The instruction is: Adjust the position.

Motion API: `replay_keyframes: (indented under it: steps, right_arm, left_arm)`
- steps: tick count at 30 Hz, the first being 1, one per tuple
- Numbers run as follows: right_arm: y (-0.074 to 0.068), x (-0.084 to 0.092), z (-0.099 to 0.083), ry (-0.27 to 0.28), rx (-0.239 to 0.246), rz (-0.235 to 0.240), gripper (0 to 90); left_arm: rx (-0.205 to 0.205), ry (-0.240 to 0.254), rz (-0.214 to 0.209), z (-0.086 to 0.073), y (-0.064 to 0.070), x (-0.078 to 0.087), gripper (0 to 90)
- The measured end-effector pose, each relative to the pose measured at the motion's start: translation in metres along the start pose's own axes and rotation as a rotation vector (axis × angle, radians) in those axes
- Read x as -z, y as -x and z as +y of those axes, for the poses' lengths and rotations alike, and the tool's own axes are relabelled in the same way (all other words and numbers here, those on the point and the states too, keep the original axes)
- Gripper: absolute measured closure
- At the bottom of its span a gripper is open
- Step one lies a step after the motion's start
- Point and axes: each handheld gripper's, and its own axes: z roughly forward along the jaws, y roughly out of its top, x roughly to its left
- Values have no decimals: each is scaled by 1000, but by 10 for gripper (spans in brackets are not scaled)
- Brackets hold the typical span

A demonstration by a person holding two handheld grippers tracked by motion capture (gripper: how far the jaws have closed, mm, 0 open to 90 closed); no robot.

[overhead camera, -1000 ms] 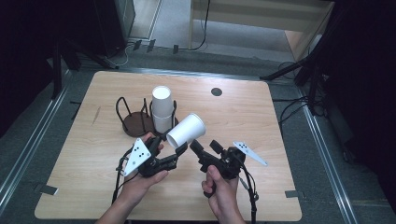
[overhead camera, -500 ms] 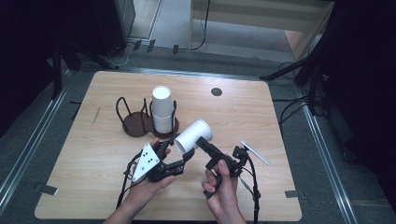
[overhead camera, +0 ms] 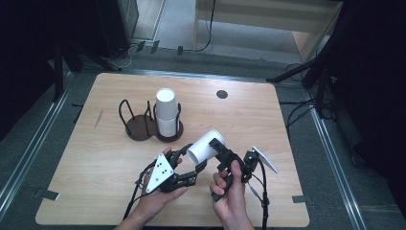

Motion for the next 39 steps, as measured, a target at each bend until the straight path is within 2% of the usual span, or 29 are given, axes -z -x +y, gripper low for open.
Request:
replay_keyframes:
  steps: [14,23,26,29,32,33,36,39]
  right_arm:
    - [9,-5,0,-27,-58,-27,21]
    - [14,-8,0,-38,-84,-2,39]
    - [14,-8,-1,-47,-95,18,70]
    - [14,-9,-1,-48,-99,33,92]
    - [13,-9,-2,-47,-109,39,151]
    - [15,-9,-2,-42,-120,58,177]
    - [16,-8,-2,-37,-129,69,198]
    - [15,-8,-3,-33,-131,73,234]
  left_arm:
    - [-17,-5,-20,-3,8,-2,353]
    - [-27,-12,-24,-3,9,-2,352]
    - [-22,-14,-26,-3,10,-2,351]
    - [-34,-18,-22,-3,11,-2,351]
    - [-34,-20,-19,-3,11,-2,350]
    - [-34,-18,-19,-3,10,-2,349]
    - [-36,-27,-19,-3,10,-2,348]
    - [-24,-32,-21,-3,9,-2,341]
